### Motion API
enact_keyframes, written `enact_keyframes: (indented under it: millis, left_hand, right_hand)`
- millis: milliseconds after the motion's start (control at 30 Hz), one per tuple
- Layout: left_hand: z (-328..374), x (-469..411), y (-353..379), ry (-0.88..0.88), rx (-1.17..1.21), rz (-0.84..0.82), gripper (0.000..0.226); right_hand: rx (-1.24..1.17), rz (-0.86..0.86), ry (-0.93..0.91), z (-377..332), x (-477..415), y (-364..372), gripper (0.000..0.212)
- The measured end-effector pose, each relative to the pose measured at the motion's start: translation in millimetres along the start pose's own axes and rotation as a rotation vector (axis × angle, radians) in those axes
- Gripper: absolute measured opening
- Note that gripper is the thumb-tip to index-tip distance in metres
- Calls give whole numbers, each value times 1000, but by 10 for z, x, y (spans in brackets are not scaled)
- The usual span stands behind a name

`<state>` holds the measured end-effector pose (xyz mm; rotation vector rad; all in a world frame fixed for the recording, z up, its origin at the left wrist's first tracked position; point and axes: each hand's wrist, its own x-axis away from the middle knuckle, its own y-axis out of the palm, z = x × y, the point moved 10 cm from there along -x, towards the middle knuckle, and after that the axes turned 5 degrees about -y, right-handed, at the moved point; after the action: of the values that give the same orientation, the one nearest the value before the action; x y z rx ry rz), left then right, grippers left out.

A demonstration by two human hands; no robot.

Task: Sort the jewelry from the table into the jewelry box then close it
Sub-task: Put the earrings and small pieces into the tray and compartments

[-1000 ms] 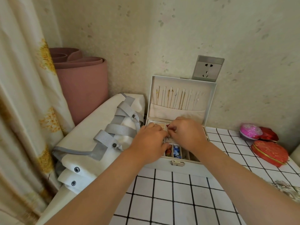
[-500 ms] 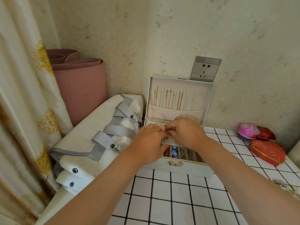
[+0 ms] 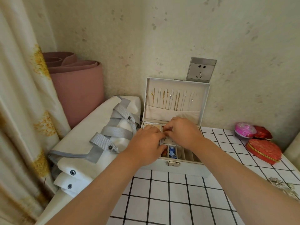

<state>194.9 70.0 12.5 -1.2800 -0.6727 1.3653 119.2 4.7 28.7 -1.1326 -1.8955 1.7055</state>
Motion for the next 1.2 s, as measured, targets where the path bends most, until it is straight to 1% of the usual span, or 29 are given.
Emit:
enact_keyframes:
  millis: [100,200,333,533,667,767,933,1067,1200]
  left_hand:
    - [-13,-4,3,-5,0,-1,39]
    - [-1,-8,0,-2,-2,-11,43]
    - [93,7,-66,-3,1,1,46]
    - [546,63,-187,48,104,31,42]
    - [954,133,-186,89,183,44,36]
    - [1261,199,-56,109,226,-8,32]
    - [1789,319,267,178,238,-88,34]
    - [2085,377,623,197,238,-161,35]
    - [2216,331,894,195,236,-190,36]
  right_hand:
    - [-40,4,8,28,3,3,15]
    - [-102,-2,45,97,30,-3,17]
    - [-182,35,92,176,189,-198,16]
    - [-191,49,178,365,725,-578,17]
    - [-209,7,256,606,1269,-712,16]
    - [-230,-21,343,852,1773,-723,16]
    - [-251,-64,476,1207,2413,-654,17]
    - [-164,-85,506,1382,2633,-584,22]
    - [-115,-105,490,1492,2680,-528,30]
